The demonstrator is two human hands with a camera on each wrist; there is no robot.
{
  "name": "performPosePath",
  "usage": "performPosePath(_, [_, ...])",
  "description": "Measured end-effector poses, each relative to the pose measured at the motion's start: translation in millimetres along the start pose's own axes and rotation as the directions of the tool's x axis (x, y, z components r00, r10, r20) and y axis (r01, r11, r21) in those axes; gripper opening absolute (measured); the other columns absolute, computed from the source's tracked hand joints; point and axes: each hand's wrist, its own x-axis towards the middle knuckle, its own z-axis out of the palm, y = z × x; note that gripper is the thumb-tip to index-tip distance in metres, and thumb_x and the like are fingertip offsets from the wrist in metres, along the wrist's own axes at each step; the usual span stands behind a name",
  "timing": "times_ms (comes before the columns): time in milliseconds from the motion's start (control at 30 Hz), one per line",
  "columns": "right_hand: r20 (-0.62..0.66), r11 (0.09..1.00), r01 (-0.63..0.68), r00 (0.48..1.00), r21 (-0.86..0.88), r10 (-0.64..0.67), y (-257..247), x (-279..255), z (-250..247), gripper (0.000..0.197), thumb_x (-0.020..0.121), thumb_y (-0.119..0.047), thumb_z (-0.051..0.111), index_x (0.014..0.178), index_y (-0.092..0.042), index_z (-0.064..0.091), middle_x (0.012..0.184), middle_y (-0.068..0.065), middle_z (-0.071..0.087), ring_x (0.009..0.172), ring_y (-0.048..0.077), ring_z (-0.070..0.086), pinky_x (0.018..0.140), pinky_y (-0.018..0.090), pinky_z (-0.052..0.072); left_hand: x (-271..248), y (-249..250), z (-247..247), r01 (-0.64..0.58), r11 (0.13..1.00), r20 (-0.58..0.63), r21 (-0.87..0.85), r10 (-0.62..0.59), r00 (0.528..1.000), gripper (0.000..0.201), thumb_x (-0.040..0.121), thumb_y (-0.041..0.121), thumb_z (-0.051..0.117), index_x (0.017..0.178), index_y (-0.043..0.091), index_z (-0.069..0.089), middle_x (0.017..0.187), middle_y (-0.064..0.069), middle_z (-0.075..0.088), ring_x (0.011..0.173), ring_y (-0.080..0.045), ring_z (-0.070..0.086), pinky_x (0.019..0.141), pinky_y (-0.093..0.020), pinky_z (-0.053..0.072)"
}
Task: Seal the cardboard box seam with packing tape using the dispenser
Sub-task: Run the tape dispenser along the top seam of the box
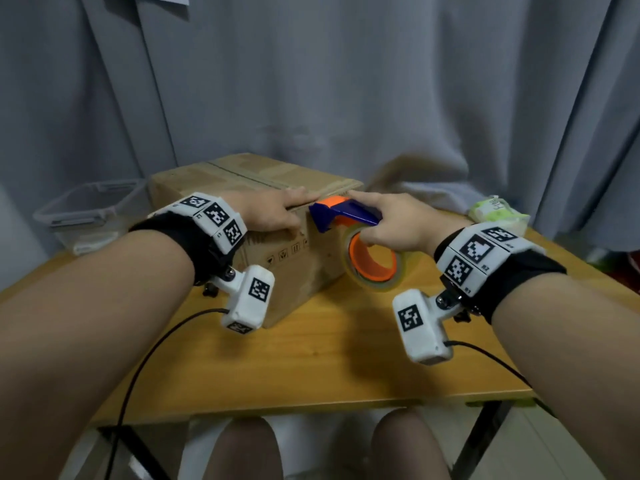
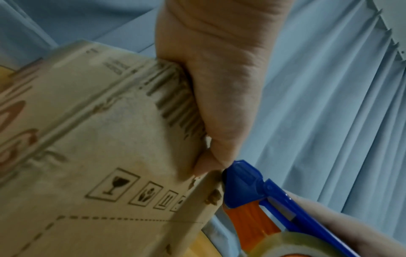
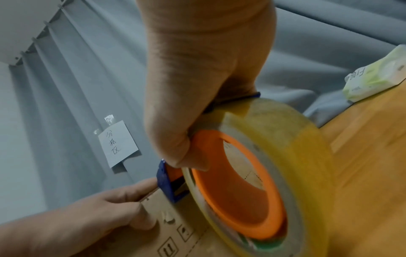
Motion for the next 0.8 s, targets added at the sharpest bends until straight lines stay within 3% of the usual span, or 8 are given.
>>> performPosePath(67, [0.026, 1.000, -0.012, 1.000, 0.021, 0.011, -3, -2, 4, 0.080, 0.077, -0.036, 0.065, 0.146, -0.043, 0.025, 0.112, 0.001, 0.059, 0.078, 0.012, 0.060, 0.067, 0.025, 0.047, -8, 0, 2, -0.023, 1.000, -0.020, 0.020, 0.024, 1.000, 0.072, 0.092, 0.018, 0.051, 0.148, 0.040, 0.013, 0.160, 0.005, 0.008, 0.146, -0.015, 0.013, 0.115, -0.029, 0.010])
performPosePath(133, [0.048, 0.999, -0.012, 0.999, 0.033, 0.010, -6, -6, 8, 0.084, 0.078, -0.036, 0.066, 0.147, -0.043, 0.020, 0.108, 0.001, 0.056, 0.066, 0.007, 0.054, 0.058, 0.023, 0.044, -14, 2, 5, -0.046, 0.998, -0.063, 0.052, 0.050, 0.997, 0.070, 0.093, 0.017, 0.049, 0.150, 0.035, 0.012, 0.160, 0.002, 0.010, 0.145, -0.017, 0.015, 0.115, -0.028, 0.012])
performPosePath(300, [-0.056, 1.000, 0.001, 0.998, -0.027, -0.003, -10, -22, 20, 0.083, 0.081, -0.034, 0.059, 0.149, -0.044, 0.012, 0.100, 0.005, 0.054, 0.071, 0.018, 0.055, 0.059, 0.025, 0.039, -15, 6, 17, -0.045, 0.985, -0.155, 0.168, 0.072, 0.985, 0.068, 0.094, 0.022, 0.049, 0.152, 0.019, 0.013, 0.159, -0.003, 0.016, 0.144, -0.018, 0.022, 0.113, -0.026, 0.018])
performPosePath(467, [-0.160, 0.996, -0.013, 0.987, 0.087, 0.027, -9, -37, 26, 0.075, 0.083, -0.036, 0.057, 0.147, -0.045, 0.019, 0.099, 0.007, 0.057, 0.074, 0.020, 0.055, 0.064, 0.029, 0.043, -16, 7, 14, -0.030, 0.985, -0.183, 0.170, 0.062, 0.981, 0.064, 0.093, 0.024, 0.050, 0.149, 0.027, 0.020, 0.148, -0.004, 0.040, 0.128, -0.025, 0.044, 0.097, -0.029, 0.034])
performPosePath(600, [-0.135, 1.000, -0.015, 0.991, -0.014, 0.013, -3, -55, 24, 0.073, 0.085, -0.036, 0.057, 0.148, -0.044, 0.019, 0.089, 0.003, 0.055, 0.077, 0.019, 0.053, 0.063, 0.027, 0.036, -12, 4, 16, -0.007, 0.984, -0.178, 0.179, 0.039, 0.983, 0.067, 0.093, 0.026, 0.050, 0.151, 0.029, 0.016, 0.154, 0.000, 0.030, 0.136, -0.023, 0.037, 0.107, -0.032, 0.029])
performPosePath(700, [-0.109, 1.000, -0.018, 0.994, 0.012, 0.019, 9, -68, 24, 0.074, 0.085, -0.034, 0.059, 0.147, -0.045, 0.020, 0.092, 0.003, 0.059, 0.076, 0.017, 0.055, 0.067, 0.029, 0.043, -10, 1, 17, -0.012, 0.979, -0.183, 0.202, 0.050, 0.982, 0.067, 0.093, 0.028, 0.050, 0.151, 0.030, 0.015, 0.153, 0.000, 0.031, 0.134, -0.025, 0.039, 0.107, -0.036, 0.032])
performPosePath(800, [-0.077, 0.999, -0.038, 0.996, -0.001, 0.037, 22, -82, 28, 0.075, 0.085, -0.033, 0.061, 0.147, -0.045, 0.020, 0.084, 0.000, 0.056, 0.069, 0.009, 0.050, 0.061, 0.026, 0.040, -9, 2, 18, -0.018, 0.973, -0.193, 0.231, 0.064, 0.979, 0.067, 0.093, 0.029, 0.049, 0.151, 0.029, 0.015, 0.153, -0.001, 0.032, 0.132, -0.026, 0.041, 0.106, -0.036, 0.033])
